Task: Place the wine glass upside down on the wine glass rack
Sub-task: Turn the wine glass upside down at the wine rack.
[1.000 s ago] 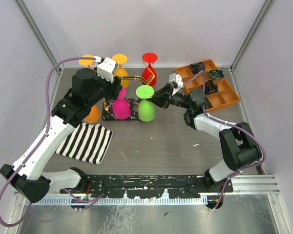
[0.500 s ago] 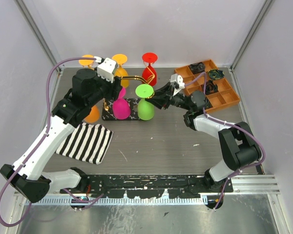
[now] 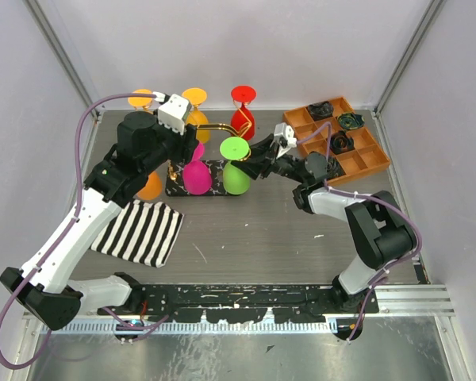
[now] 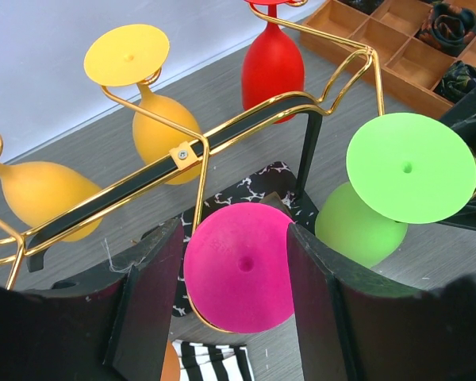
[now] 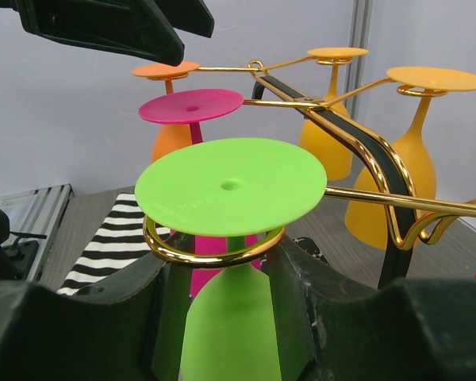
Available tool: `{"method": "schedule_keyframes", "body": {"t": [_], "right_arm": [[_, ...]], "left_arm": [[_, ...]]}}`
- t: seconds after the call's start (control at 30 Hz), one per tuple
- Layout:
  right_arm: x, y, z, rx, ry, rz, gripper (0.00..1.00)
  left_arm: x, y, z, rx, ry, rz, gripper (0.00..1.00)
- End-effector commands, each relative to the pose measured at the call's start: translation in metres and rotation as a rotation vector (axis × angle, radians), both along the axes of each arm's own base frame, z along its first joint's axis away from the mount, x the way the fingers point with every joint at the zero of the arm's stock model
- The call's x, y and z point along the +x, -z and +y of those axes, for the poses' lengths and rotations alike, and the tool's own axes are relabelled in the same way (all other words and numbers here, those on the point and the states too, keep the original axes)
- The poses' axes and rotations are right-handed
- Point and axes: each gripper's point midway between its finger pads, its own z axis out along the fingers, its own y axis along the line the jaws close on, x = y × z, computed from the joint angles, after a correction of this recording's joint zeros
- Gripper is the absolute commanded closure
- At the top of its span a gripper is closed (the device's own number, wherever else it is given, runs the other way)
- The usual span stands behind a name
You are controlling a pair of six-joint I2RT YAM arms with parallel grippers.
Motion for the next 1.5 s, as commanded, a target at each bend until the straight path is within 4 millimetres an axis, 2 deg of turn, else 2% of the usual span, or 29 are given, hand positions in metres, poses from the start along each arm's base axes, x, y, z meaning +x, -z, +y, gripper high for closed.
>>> {"method": "schedule_keyframes", "body": {"t": [0.0,0.63,1.07,1.47], "right_arm": [[-0.002,-0.021,0.001,0.062,0.021,-0.086,0.53],[0.004,-0.008,0.005,0.060,0.022,-0.053,0.58],[0.004,-0.002,0.006,0.054,0.009,-0.037,0.75],[-0.007,-0.017,0.001,0.056,0.004,-0.065,0.93]], "left_arm": [[0.003,-0.002,-0.001,-0.018,0.005,-0.015,0.38],[0.003,-0.001,-0.002,-0.019,0.009,-0.012,0.38],[0.004,-0.001,-0.001,-0.019,0.009,-0.011,0.38],[0.004,-0.001,-0.001,-0.020,0.010,-0.012,0.38]]}}
